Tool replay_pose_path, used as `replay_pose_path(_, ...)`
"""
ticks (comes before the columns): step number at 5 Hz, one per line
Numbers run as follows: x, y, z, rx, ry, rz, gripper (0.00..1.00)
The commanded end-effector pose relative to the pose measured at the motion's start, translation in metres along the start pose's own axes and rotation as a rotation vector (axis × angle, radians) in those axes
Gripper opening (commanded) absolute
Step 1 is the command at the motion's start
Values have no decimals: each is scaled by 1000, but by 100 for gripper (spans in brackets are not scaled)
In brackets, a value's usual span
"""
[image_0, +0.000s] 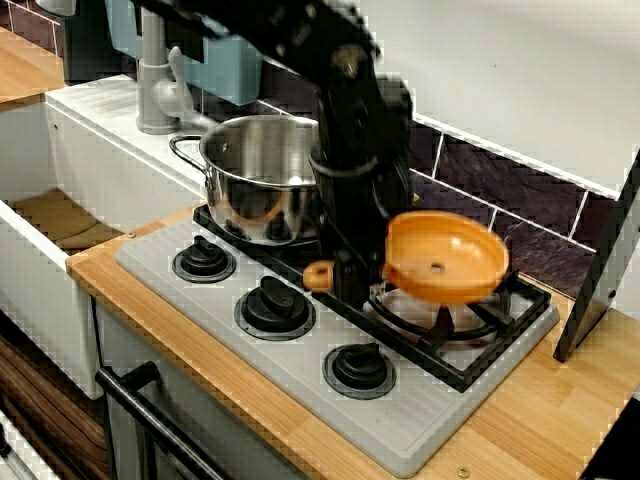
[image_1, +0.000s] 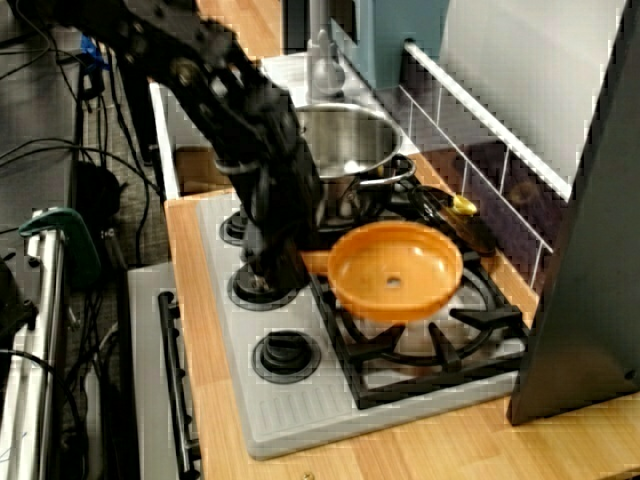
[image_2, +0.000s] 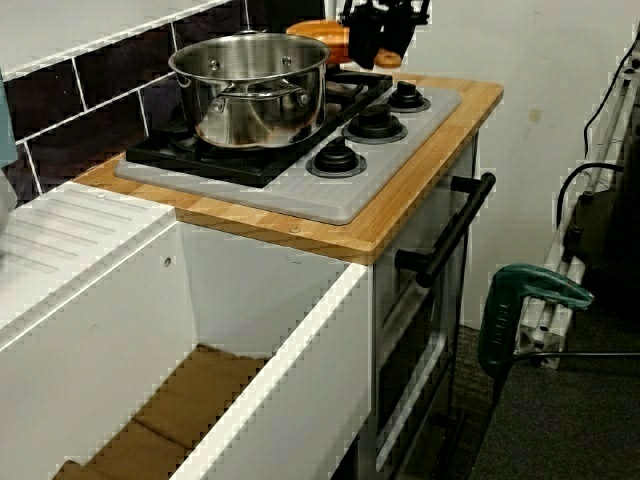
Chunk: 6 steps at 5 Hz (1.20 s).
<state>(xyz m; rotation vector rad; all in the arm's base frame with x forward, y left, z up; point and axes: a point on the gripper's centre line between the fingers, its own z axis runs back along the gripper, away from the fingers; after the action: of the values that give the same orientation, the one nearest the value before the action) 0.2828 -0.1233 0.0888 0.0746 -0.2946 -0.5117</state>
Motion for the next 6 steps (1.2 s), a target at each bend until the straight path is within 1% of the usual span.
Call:
replay_pose_path(1,0,38,60,70,-113,36,0)
replay_pose_path(2,-11,61,73,131,-111,110,0)
replay_pose_path(3,-23,85,88,154,-116,190,0)
replay_pose_path(4,-29,106,93,166,-111,262,0)
replay_pose_path(5,-30,120,88,187,-99,299,0)
replay_pose_path(6,-30,133,78,213,-87,320,0)
